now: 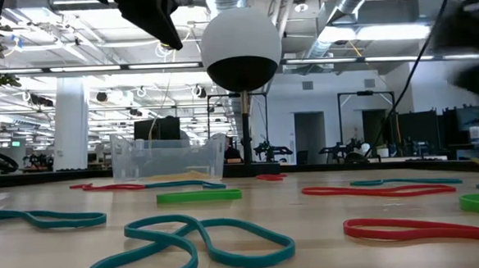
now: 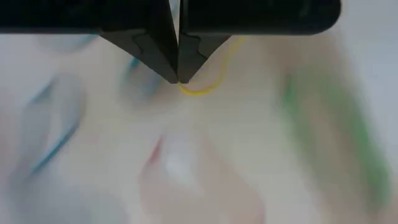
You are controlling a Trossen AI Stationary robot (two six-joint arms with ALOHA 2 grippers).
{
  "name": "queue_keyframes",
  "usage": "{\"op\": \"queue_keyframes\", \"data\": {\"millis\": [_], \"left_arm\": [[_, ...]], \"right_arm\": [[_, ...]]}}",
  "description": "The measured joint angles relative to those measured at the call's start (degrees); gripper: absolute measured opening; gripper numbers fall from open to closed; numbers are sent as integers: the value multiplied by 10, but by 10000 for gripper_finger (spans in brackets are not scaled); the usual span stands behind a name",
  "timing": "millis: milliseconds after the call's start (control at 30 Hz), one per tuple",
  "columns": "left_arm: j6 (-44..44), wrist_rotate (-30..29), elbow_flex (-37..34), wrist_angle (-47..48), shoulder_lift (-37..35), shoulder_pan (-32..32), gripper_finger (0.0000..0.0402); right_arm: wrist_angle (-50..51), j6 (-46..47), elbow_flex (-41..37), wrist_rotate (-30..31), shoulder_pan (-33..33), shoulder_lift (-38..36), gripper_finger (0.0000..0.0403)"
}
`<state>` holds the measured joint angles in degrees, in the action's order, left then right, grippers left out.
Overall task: Pick and place items into bin
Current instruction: Put the yellow rubber band into the transparent bin
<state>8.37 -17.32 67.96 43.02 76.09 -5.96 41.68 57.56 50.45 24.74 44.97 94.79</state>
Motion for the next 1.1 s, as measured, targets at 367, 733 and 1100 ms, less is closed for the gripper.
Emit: {"op": "queue_keyframes", "data": {"millis": [367, 733, 1100], "left_arm": [[7, -46, 0, 29, 0, 0, 66], [-67, -291, 0, 113, 0, 3, 66], [-136, -296, 0, 218, -2, 21, 66]], "right_arm": [[-6, -257, 102, 323, -95, -2, 0], [-274, -470, 112, 386, -284, -2, 0], [-615, -647, 113, 54, -429, 3, 0]]}}
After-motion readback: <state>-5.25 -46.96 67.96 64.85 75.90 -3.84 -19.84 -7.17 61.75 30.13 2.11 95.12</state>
